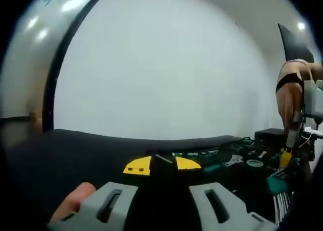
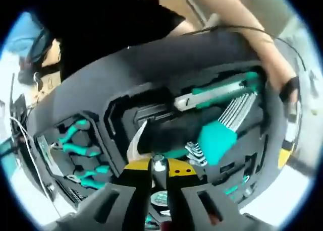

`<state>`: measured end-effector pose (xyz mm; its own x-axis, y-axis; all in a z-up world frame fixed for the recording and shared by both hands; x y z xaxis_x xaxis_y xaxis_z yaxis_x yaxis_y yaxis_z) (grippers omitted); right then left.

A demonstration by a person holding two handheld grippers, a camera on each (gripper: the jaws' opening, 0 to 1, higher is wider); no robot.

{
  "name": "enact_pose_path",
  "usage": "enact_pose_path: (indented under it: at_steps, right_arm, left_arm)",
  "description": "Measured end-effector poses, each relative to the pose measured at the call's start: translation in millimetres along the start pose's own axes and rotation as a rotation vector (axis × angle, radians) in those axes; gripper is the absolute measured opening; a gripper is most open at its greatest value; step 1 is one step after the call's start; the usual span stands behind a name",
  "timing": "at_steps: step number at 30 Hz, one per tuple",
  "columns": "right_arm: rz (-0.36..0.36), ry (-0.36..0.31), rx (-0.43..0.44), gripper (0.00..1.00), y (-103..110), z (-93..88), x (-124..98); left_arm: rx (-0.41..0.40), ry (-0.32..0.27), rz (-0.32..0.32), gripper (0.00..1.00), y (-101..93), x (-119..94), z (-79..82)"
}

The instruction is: Pick up the tools and put them into their designated positions in the toolbox.

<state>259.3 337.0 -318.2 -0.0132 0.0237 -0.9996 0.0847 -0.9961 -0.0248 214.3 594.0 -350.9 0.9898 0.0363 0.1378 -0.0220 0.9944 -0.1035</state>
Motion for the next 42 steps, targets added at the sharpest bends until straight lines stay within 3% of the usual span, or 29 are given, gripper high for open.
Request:
enact_pose_path:
  at_steps: [2,3,6,9,11,14,16,18,22,23,24,26,27,29,31,34,35,39,42]
  right_arm:
    - [-0.038,-0.019,0.042,0.07,-2.8,-2.8,-4.9]
    - [-0.083,-0.059,0.068,0.07,-4.6,-4.6,-9.5]
    - [-0.17,-0.208,0.288,0.07,0.3,-16.8,-23.5]
    - [-0.325,-0.391,0.491,0.07,6.5,-41.5,-27.0]
    - [-0.462,-0.504,0.621,0.07,15.5,-63.2,-20.6]
    - [-0.592,-0.674,0.811,0.07,29.6,-81.1,-4.7]
    - [-0.618,-0.77,0.918,0.07,38.7,-87.0,7.0]
    - [-0.664,-0.835,0.966,0.08,44.0,-87.8,11.7]
    - [-0.669,-0.783,0.974,0.1,51.4,-85.2,18.4]
    - [-0.689,-0.816,0.989,0.14,51.6,-82.2,15.3]
    - [-0.624,-0.772,0.972,0.18,52.6,-81.2,13.0]
    - [-0.595,-0.664,0.914,0.17,50.2,-82.2,-5.3]
    - [-0.597,-0.648,0.942,0.14,47.0,-82.9,-14.6]
    - [-0.572,-0.574,0.861,0.07,36.9,-82.0,-32.3]
    - [-0.532,-0.524,0.817,0.07,26.0,-73.0,-40.7]
    - [-0.428,-0.435,0.745,0.08,17.3,-61.6,-38.3]
    - [-0.426,-0.405,0.71,0.07,14.0,-59.4,-36.0]
    - [-0.366,-0.371,0.71,0.07,10.1,-55.4,-24.9]
    - [-0.338,-0.268,0.626,0.0,7.9,-57.3,-18.2]
  left_arm:
    - [0.006,0.004,-0.004,0.13,-1.0,0.2,-0.4]
    - [0.008,0.004,-0.006,0.13,-1.9,0.0,-0.4]
    - [0.007,-0.003,-0.009,0.13,-1.5,-0.8,1.0]
    - [0.001,-0.014,-0.005,0.13,-1.6,-3.7,3.0]
    - [-0.007,-0.024,-0.004,0.13,-1.3,-2.3,3.7]
    - [-0.006,-0.021,-0.005,0.13,-2.5,-2.5,2.9]
    - [-0.002,-0.018,-0.006,0.13,-3.7,-2.4,2.5]
    - [0.001,-0.012,-0.005,0.13,-2.8,-2.2,1.7]
    - [0.004,-0.002,-0.005,0.13,-2.7,-1.6,0.2]
    - [0.005,0.002,-0.005,0.13,-2.8,-0.8,-0.3]
    - [0.01,0.008,-0.004,0.13,-3.0,-0.3,-1.1]
    - [0.015,0.015,-0.002,0.13,-1.9,0.1,-1.9]
    - [0.014,0.016,-0.002,0.13,-1.6,0.8,-2.0]
    - [0.016,0.02,-0.003,0.13,-1.5,1.0,-2.7]
    - [0.022,0.029,-0.004,0.13,-1.7,1.5,-3.8]
    - [0.028,0.036,-0.003,0.13,-0.7,3.2,-4.4]
    - [0.027,0.036,-0.003,0.13,-0.5,2.4,-4.4]
    - [0.027,0.035,-0.004,0.13,-1.7,1.0,-4.4]
    - [0.028,0.032,-0.01,0.13,-2.4,1.6,-3.5]
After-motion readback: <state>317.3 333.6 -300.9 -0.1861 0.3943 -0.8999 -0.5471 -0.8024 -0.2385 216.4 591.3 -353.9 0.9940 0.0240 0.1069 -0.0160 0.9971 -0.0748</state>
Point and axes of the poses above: the point that each gripper's makers call its tool centre point, and the gripper's own axes: x roughly forward along the fingers, y roughly to its left, z roughly out of its top, the point moved 10 cm from there along -x, roughly backward along the fingers, and after that the axes turned 6 degrees about -y, right-handed, at the moved point
